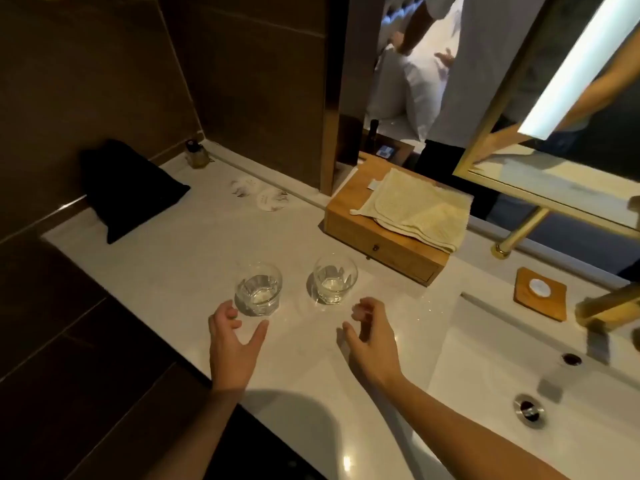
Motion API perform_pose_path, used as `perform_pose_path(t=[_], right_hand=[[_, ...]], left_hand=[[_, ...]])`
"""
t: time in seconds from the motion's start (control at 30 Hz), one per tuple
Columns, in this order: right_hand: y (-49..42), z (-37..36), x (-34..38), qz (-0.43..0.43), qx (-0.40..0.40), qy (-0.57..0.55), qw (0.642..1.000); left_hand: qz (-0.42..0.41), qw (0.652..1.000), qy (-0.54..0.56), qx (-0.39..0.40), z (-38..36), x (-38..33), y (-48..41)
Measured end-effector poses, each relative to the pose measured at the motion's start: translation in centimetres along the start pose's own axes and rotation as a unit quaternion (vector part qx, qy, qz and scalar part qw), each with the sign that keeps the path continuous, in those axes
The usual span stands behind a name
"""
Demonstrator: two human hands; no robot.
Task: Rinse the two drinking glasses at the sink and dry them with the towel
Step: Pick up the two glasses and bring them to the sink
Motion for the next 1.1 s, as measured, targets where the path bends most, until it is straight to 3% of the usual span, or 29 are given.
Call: perform_pose_path(t=[0.13, 0.4, 0.5, 0.8, 1.1], right_hand=[[-2.3, 0.9, 1.5, -0.032, -0.028, -0.104, 0.994], [-6.1, -0.3, 2.9, -0.015, -0.012, -0.09, 0.996], [-6.1, -0.2, 3.5, -0.006, -0.014, -0.14, 0.99], [-2.4, 4.2, 1.1, -0.006, -0.088, -0.186, 0.979], [0.9, 10.8, -3.6, -0.011, -0.112, -0.096, 0.989]], left_hand=[[-0.013, 0.999, 0.039, 0.024, -0.2, -1.2, -2.8], [-0.014, 0.995, 0.069, 0.075, -1.2, -1.7, -5.8], [-0.012, 0.994, 0.077, 0.082, -1.7, -1.9, -6.1], [-0.047, 0.989, 0.111, 0.088, -5.7, -5.7, -3.0], [-0.028, 0.989, 0.084, 0.12, -12.4, -8.2, 4.4]])
Point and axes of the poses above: each hand's wrist, its own y-axis away from the middle knuckle, its own z-axis out of the back of the hand, x = y × z, the point moved 6 cm from there along -y, towards the middle knuckle, and after that the axes turned 15 degrees about x, right-handed, at the moved point
